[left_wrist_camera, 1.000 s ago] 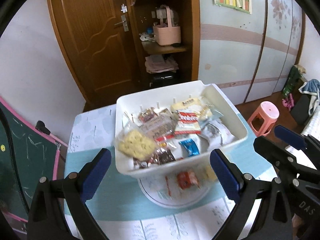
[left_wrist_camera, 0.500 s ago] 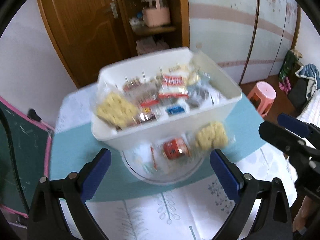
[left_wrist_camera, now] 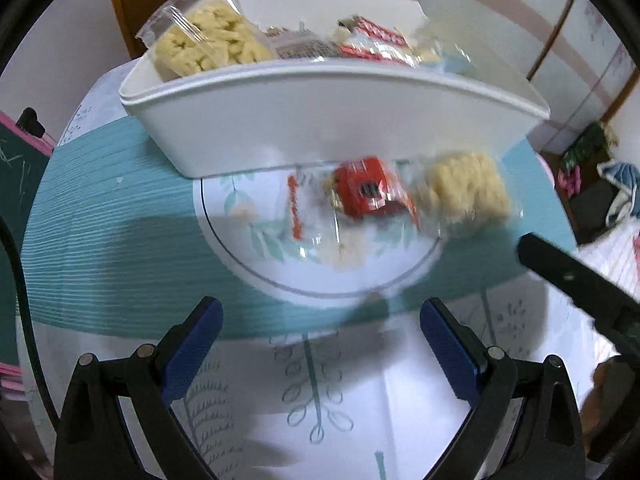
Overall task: Organize snacks
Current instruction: 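Withdraw both tools from the bin toward the last snacks on the plate, then grasp the red-wrapped bun with the left tool while the right tool grasps the yellow-snack bag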
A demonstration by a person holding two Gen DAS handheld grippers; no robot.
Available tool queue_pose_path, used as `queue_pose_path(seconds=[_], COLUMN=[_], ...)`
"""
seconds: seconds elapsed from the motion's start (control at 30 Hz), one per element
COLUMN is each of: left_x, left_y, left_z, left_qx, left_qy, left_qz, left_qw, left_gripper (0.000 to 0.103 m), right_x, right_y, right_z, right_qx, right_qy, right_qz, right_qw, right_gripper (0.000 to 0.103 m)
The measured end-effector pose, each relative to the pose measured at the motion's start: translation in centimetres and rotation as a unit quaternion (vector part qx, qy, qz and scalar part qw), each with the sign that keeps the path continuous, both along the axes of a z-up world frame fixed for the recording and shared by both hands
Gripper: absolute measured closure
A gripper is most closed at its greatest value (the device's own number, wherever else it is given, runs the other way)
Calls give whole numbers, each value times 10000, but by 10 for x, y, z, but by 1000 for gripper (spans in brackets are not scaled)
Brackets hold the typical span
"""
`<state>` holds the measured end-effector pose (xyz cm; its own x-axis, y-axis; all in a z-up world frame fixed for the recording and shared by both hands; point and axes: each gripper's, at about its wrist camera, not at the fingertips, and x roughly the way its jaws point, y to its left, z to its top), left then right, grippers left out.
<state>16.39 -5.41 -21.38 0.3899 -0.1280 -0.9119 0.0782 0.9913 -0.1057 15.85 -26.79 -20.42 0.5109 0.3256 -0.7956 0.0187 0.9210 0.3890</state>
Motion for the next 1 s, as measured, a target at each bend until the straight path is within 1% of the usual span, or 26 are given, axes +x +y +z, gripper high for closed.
queue_pose_path(seconds=[0.07,0.13,0.17,0.23,0.27,0.3,0.33,0.37,0.5,0.53,0.57,0.6,0.63,0.67,0.83,0.9,1.0], left_x=[4,6,8,11,12,14,16,17,20,21,24,27,29,30,41,47,55], left_y=[4,8,11,13,15,17,18,21,27,28,29,28,30,29,12,2,-13], left_z=[1,1,1,1,1,1,1,2,6,7,6,6,6,5,-3,-6,-12], left_qx=[-129,-233,-294,-355,-373,-396,-434,-455,-509,-526,-560,-588,-620,-630,-695,-722,-631], left_qy=[-65,-98,-117,-141,-145,-151,-161,-172,-249,-257,-253,-241,-229,-221,-80,-51,-22], left_qz=[107,207,261,349,387,420,458,484,627,668,695,704,718,709,518,429,384], left_qw=[9998,9995,9992,9987,9985,9982,9979,9976,9964,9960,9957,9955,9952,9952,9962,9965,9973], left_gripper=[4,4,4,4,4,4,4,4,4,4,4,4,4,4,4,4,4], right_x=[12,23,28,40,46,49,52,55,56,54,51,49,47,45,28,20,10], right_y=[1,0,2,6,9,12,16,21,40,43,46,47,45,42,19,13,10], right_z=[-5,-7,-9,-14,-18,-19,-18,-20,-21,-22,-23,-23,-22,-22,-20,-20,-20], right_qx=[14,160,183,149,117,75,-26,-124,-737,-877,-1042,-1068,-1044,-976,-707,-681,-718], right_qy=[13,-15,-13,44,109,77,-25,3,-160,-195,-238,-257,-258,-244,-175,-180,-201], right_qz=[24,15,-11,9,80,107,139,212,517,584,630,653,684,678,428,389,393], right_qw=[10000,9999,9998,9999,9998,9999,9999,9997,9958,9942,9923,9918,9918,9926,9964,9968,9964], right_gripper=[35,34,30,24,23,22,20,17,17,18,23,26,34,38,41,41,41])
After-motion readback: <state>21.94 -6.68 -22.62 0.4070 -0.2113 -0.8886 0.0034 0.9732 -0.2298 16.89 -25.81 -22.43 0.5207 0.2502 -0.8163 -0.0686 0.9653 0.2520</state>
